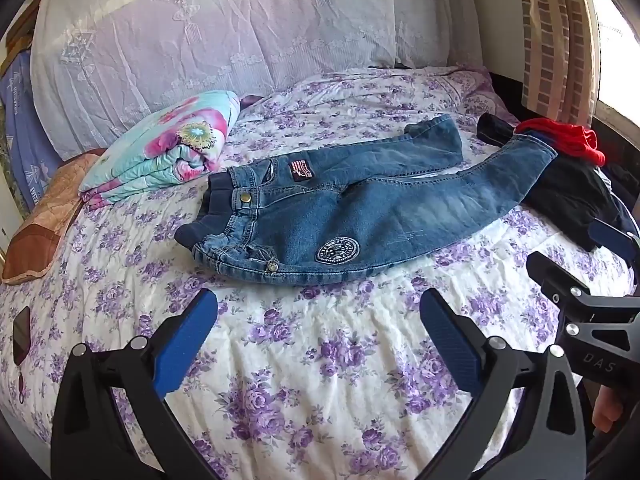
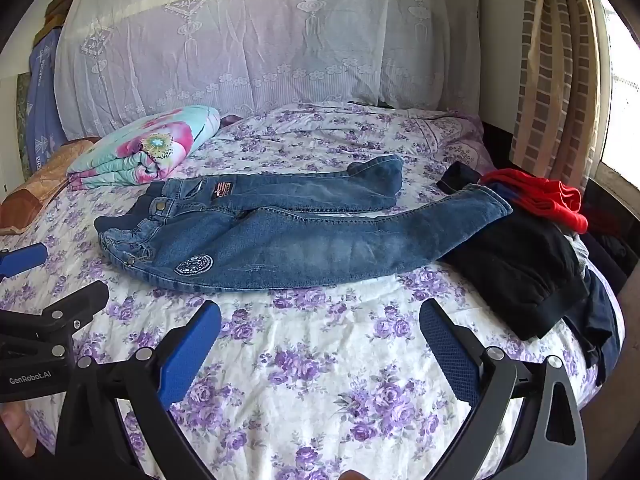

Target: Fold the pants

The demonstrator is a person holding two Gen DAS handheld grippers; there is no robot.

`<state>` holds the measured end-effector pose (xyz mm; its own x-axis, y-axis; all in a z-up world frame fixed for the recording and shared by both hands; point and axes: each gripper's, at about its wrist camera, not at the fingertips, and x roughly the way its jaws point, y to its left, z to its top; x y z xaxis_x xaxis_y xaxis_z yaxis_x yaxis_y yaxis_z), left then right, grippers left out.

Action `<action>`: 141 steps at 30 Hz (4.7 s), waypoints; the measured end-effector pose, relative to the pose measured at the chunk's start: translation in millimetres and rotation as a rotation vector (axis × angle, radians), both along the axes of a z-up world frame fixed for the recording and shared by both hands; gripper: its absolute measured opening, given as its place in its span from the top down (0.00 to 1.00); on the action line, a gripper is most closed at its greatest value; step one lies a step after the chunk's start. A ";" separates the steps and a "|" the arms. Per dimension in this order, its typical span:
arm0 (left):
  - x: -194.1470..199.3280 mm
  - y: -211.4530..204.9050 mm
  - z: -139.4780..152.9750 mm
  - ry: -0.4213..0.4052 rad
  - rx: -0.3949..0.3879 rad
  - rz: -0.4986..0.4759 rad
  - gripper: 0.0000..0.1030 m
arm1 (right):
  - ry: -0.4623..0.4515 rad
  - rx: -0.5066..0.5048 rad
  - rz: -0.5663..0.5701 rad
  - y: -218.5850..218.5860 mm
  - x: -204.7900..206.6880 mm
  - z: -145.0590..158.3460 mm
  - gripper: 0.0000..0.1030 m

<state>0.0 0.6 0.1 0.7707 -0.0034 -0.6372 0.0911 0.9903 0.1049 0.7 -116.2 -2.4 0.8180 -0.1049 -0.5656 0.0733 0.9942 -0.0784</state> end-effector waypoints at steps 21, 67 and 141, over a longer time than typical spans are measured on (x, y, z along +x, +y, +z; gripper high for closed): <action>0.3 3.5 -0.8 0.006 -0.006 -0.003 0.04 | 0.003 -0.001 0.001 1.1 -0.1 -0.3 0.03; -4.5 -2.6 -4.2 0.016 -0.007 -0.005 0.04 | 0.009 0.003 0.000 -0.5 -2.2 -0.3 0.03; 292.4 179.9 -96.7 0.567 -0.468 -0.053 0.42 | 0.086 -0.196 0.676 201.4 134.3 -63.3 0.81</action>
